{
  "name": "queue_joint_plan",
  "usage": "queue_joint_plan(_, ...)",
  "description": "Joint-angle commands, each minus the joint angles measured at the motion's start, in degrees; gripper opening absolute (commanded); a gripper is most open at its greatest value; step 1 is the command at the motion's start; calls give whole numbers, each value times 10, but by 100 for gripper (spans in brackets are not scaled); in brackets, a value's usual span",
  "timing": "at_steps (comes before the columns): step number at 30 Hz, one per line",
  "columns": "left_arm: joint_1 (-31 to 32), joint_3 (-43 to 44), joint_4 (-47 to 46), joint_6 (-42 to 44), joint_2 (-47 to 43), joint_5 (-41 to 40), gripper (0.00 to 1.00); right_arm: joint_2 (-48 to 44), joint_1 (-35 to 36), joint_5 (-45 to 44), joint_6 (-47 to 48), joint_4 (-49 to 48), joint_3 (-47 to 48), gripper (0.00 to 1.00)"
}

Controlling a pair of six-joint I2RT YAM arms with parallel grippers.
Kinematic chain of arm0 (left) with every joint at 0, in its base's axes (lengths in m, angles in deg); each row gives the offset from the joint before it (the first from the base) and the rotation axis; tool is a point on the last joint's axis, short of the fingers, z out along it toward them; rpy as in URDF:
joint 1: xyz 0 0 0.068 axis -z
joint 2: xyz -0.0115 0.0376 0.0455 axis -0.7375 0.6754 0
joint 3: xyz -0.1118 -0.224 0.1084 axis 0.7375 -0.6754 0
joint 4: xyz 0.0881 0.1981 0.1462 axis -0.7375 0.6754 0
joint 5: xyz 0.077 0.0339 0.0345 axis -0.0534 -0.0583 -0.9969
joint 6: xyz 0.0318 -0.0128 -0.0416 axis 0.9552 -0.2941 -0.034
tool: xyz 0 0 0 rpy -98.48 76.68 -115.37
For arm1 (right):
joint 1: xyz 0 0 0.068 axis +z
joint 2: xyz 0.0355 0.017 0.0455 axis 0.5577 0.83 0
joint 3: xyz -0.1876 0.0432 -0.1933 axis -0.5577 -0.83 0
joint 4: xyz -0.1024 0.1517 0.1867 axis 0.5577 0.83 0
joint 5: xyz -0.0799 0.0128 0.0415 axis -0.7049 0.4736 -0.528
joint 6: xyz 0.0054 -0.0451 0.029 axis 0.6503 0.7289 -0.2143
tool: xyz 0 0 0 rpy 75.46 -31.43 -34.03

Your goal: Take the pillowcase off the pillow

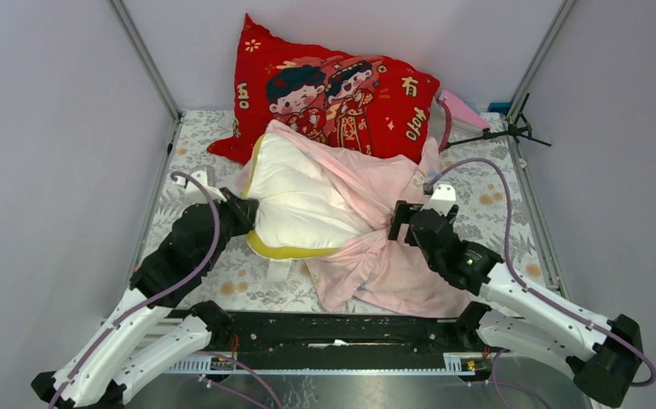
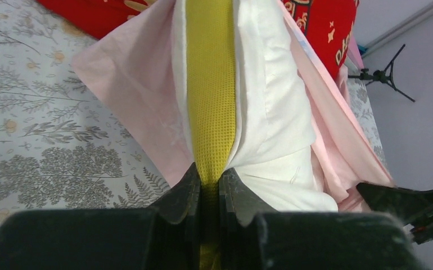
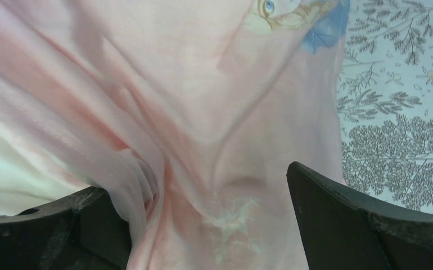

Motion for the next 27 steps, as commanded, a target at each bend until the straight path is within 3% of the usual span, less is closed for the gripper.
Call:
queue_joint_plan(1,-12,-6,-107,29,40,54,0,-58,-18,-3,65,-58,-16,100)
queue_joint_plan(7,-12,-9,-135,36,168,261,0,-63,-19,41,93,-109,11,100)
queue_joint_plan(11,15,-22,-186,64,225,474,0,-31,-18,55,100,-110,39,100)
queue_joint_plan(13,67,-10,-166,87,230,438,0,-18,-18,68,101,-113,44,100)
queue_joint_plan(15,103,-1,-133,101,222,361,11,-6,-19,82,101,-120,43,100)
queue_joint_plan(16,105,1,-119,100,216,327,21,0,-18,88,100,-122,42,99)
queue_joint_plan(19,104,0,-90,80,192,209,65,17,-18,108,97,-125,44,100)
queue_joint_plan(21,102,-2,-68,53,182,137,89,26,-18,124,99,-124,48,100)
queue_joint_plan(24,74,-2,-53,30,184,105,96,37,-18,142,108,-124,53,100)
queue_joint_plan(27,12,-11,-61,12,198,152,99,50,-19,161,122,-120,61,100)
